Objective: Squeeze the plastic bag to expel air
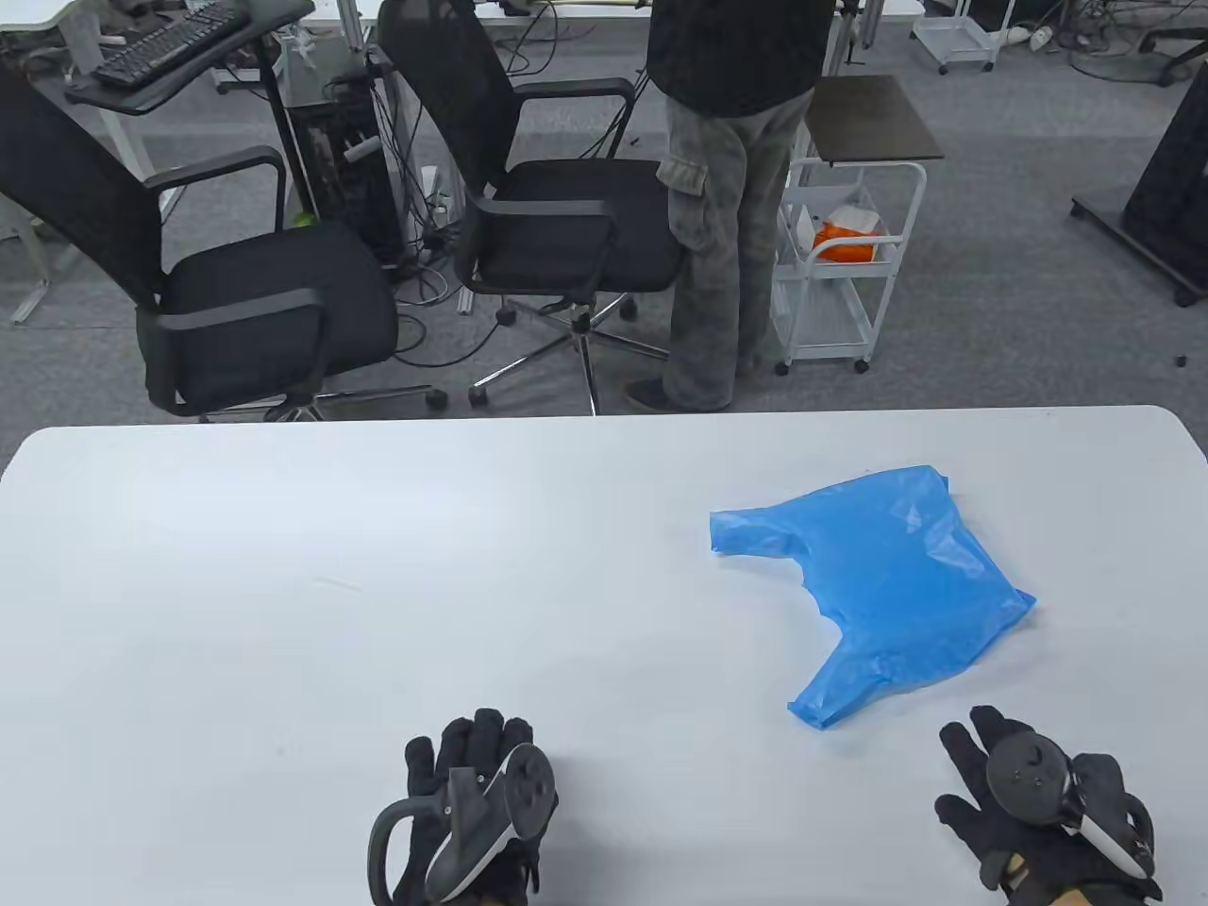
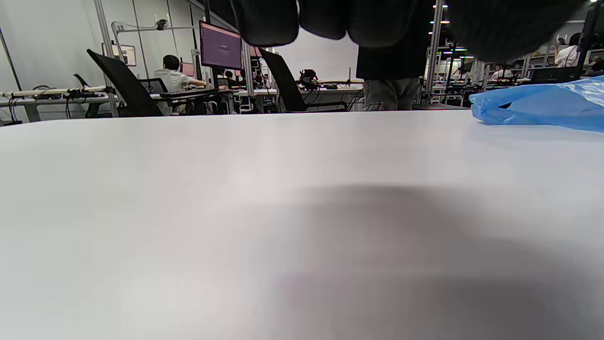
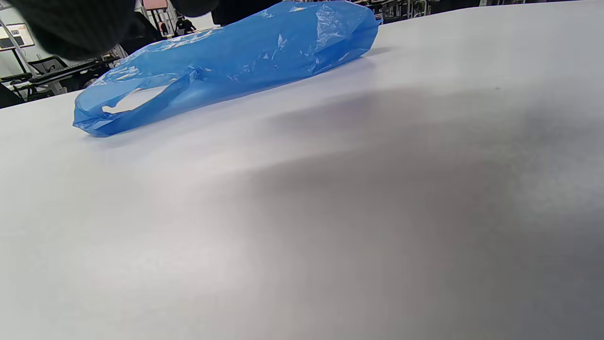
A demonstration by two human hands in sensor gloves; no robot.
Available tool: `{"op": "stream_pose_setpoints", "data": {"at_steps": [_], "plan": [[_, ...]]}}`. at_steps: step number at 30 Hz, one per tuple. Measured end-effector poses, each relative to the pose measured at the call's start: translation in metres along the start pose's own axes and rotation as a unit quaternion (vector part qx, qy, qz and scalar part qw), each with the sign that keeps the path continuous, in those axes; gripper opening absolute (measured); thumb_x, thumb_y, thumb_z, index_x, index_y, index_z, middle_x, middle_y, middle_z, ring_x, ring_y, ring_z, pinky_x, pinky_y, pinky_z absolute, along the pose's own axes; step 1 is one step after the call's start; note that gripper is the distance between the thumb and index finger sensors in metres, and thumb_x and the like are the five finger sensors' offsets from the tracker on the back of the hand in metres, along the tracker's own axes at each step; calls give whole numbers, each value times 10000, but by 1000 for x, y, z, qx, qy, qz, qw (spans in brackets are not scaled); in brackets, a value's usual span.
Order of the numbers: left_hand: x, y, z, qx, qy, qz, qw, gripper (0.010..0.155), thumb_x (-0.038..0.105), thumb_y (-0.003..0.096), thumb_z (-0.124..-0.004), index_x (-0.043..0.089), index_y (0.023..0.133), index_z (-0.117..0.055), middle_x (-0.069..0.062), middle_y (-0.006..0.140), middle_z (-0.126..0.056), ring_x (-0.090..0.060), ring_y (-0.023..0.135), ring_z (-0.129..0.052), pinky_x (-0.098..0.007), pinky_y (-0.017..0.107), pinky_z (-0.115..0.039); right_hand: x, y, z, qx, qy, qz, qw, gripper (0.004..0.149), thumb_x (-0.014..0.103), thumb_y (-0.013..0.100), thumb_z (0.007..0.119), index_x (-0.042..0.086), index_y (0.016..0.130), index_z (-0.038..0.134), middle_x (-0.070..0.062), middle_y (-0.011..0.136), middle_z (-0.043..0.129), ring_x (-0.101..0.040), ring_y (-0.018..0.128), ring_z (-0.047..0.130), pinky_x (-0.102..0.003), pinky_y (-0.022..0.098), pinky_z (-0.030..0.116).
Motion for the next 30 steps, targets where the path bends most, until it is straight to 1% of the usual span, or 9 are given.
{"op": "stream_pose_setpoints", "data": {"at_steps": [5,7,9,13,14,16,19,24,30], "plan": [[-5,1,-6,-25,-38,1,999,708,564,360,-697,335,994,-481,44,1086,-406,-312,1071,-481,-622,774,-342,-4,-1,1,5,14,3,1000,712,568,401,674,451,1001,310,50,1142,110,-299,1093,174,-561,785,244],[-4,0,-6,-28,-47,-10,998,704,562,360,-697,334,993,-488,42,1086,-409,-311,1070,-484,-622,773,-344,-3,-3,-3,-17,6,3,1000,688,558,401,688,453,998,363,46,1147,187,-300,1093,210,-558,785,261],[-2,0,-7,-33,-52,-19,998,695,561,361,-696,334,989,-502,43,1085,-416,-311,1069,-489,-622,772,-346,-1,-2,-11,-51,-9,1,999,679,561,392,719,481,989,406,61,1152,224,-285,1099,244,-549,792,275],[3,3,-10,-50,-65,-35,996,684,556,361,-696,333,984,-520,42,1083,-425,-311,1068,-494,-625,770,-347,-1,11,-46,-168,-73,12,983,635,547,363,794,507,946,546,96,1134,360,-244,1096,363,-530,805,318],[3,4,-11,-57,-69,-39,995,683,555,363,-696,333,984,-518,40,1084,-422,-311,1069,-489,-622,772,-344,0,21,-56,-200,-92,1,976,629,539,356,811,504,936,571,103,1124,387,-237,1092,378,-524,804,328],[0,5,-12,-61,-74,-40,995,681,550,370,-694,324,987,-516,39,1083,-421,-306,1070,-485,-614,778,-343,1,41,-69,-217,-134,3,967,640,549,343,823,519,930,568,112,1124,376,-229,1095,368,-523,808,319],[-5,7,-14,-73,-102,-41,991,677,544,370,-698,317,985,-528,29,1081,-432,-314,1066,-492,-617,774,-347,6,79,-74,-193,-158,1,968,656,550,331,832,541,924,552,129,1135,307,-220,1107,314,-522,816,280],[-5,10,-13,-77,-116,-45,989,673,541,368,-702,316,982,-542,24,1081,-444,-322,1064,-500,-625,769,-351,15,130,-60,-140,-196,-21,970,662,541,324,841,550,921,554,143,1146,243,-210,1117,268,-529,819,233],[-1,17,-13,-88,-110,-52,989,677,542,366,-703,315,983,-542,25,1082,-442,-322,1064,-501,-625,769,-350,18,158,-42,-126,-204,-25,971,569,490,337,850,525,870,656,148,1145,250,-202,1117,272,-529,822,220]]}}
Point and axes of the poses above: the tracker on the back of each hand, its own x axis roughly to the thumb side, its own y axis roughly from the wrist to the fingertips, z = x × y, the point moved 2 cm from there along y, roughly from the wrist to the fingertips
